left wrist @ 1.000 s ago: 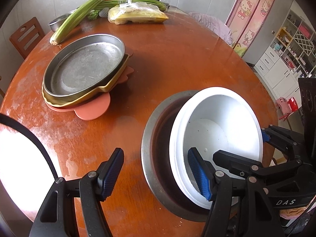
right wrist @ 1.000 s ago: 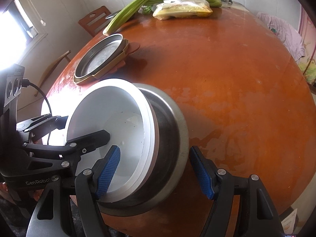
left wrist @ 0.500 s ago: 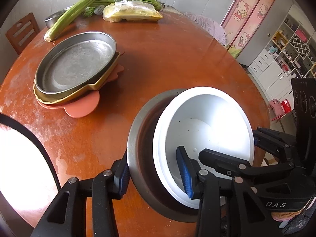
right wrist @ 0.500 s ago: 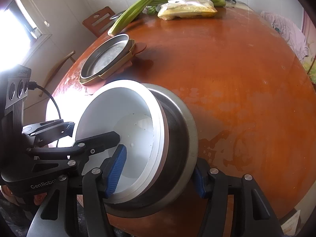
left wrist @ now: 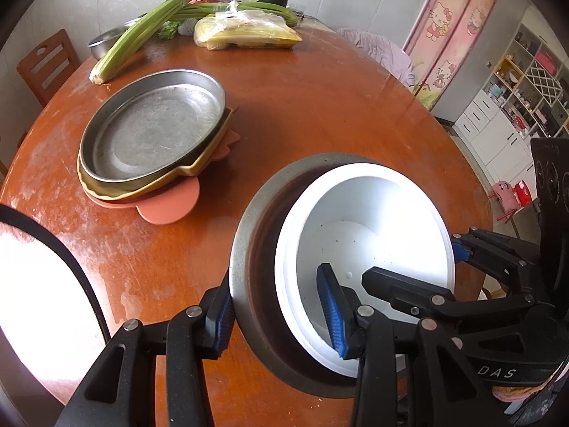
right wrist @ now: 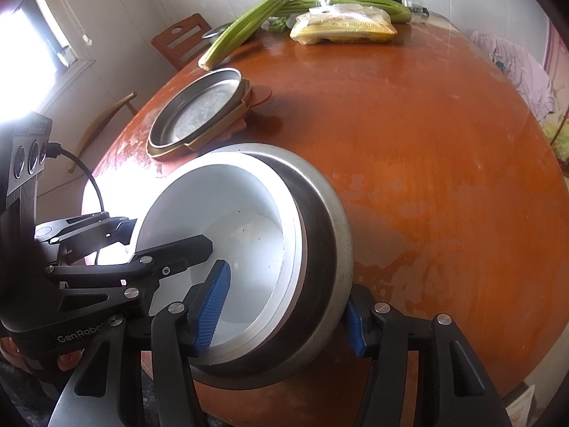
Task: Organize plates and bowls
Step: 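Lift the steel bowl with nested white bowls over the tray stack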
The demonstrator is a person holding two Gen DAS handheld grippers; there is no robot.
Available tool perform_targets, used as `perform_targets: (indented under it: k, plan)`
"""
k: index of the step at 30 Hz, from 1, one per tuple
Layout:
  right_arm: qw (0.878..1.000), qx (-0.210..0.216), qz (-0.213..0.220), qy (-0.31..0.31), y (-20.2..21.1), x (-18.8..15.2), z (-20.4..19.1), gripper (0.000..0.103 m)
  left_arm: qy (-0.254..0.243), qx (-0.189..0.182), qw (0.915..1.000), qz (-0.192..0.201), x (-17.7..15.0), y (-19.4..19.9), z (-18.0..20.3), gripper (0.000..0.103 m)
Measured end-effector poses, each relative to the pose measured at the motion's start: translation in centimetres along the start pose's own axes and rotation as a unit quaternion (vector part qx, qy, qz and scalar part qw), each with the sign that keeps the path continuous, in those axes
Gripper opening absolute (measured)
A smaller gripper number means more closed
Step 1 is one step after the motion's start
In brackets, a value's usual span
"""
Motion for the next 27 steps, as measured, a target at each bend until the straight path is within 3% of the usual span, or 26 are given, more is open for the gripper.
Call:
perform_targets:
  k: [10, 27]
  plan:
    - [1.000, -0.009, 0.011, 0.025, 0.3, 2.5, -1.7, 0.059, 0.015, -0.002, 0.9997, 0.017, 1.7, 1.4, -2.1, 0.042]
    - [0.996, 0.023, 0.027, 0.085, -2.2, 12.4, -7.8, 0.059, 0.061, 0.044, 0.9948, 0.069, 8.9, 4.6, -11.3, 0.042]
Point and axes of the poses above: each gripper's, at about its wrist camera, not at the fingertips, and y roughly against the way its jaws point, z to its right, x to its top, the point moved 10 cm from there along -y, roughly the way its jaws point, and after that the axes turned 14 degrees about x, right-handed, at the moved point
